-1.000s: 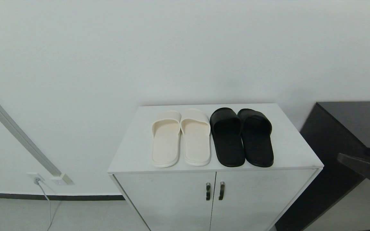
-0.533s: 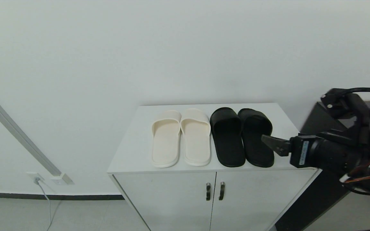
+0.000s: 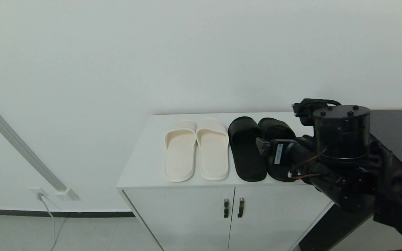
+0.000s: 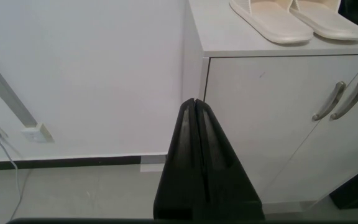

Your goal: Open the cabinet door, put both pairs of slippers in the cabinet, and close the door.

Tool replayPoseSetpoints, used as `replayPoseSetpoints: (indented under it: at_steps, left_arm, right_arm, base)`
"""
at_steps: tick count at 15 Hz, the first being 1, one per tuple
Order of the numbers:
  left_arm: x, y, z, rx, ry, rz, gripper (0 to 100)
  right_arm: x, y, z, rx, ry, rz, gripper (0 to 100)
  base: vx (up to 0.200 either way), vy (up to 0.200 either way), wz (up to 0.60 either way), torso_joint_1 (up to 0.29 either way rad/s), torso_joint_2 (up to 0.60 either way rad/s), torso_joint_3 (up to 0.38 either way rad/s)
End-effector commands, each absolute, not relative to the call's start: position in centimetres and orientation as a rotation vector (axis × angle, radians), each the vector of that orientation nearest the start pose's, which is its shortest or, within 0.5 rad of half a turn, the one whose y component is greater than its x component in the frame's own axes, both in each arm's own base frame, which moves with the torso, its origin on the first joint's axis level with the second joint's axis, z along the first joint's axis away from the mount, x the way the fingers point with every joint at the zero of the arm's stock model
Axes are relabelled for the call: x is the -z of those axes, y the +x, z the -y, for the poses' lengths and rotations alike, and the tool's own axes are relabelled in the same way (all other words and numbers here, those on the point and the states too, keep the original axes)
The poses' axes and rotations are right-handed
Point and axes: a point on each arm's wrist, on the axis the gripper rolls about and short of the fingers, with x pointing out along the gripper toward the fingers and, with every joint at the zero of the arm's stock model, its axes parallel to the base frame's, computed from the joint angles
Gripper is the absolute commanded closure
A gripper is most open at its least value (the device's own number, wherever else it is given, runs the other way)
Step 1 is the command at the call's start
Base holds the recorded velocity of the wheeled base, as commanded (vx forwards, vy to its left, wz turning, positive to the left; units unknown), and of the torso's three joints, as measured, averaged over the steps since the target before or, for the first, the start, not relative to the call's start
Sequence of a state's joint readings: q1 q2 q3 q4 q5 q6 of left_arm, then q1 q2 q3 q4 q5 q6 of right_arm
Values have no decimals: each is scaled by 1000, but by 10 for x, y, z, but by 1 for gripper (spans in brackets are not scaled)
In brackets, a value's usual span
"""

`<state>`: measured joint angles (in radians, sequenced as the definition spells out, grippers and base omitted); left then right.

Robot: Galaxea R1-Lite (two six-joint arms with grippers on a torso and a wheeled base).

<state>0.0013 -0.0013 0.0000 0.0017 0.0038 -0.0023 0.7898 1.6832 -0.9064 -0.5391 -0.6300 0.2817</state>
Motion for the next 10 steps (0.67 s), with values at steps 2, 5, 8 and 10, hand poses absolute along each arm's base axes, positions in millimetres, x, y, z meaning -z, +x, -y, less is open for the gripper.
replayPoseSetpoints:
  at_steps: [2,5,8,10]
  left_arm:
    - [-75,-23,0,-6,-3,-2,100]
    - [-75,-23,0,-6,-3,-2,100]
    - [-75,-23,0,-6,-3,-2,100]
    - [-75,-23,0,-6,-3,-2,100]
  right_arm:
    - [-183,245,-229,-113,84,-211,0]
    - [-176,257,-237,-89,66,-214,0]
    - [-167,279,-244,-45,57,-213,0]
    - [-165,295,-243,-19,45,-205,0]
  base:
    - [0,0,0,0,0,0]
    - [0,0,0,0,0,0]
    - [0,0,0,0,0,0]
    - [0,0,0,0,0,0]
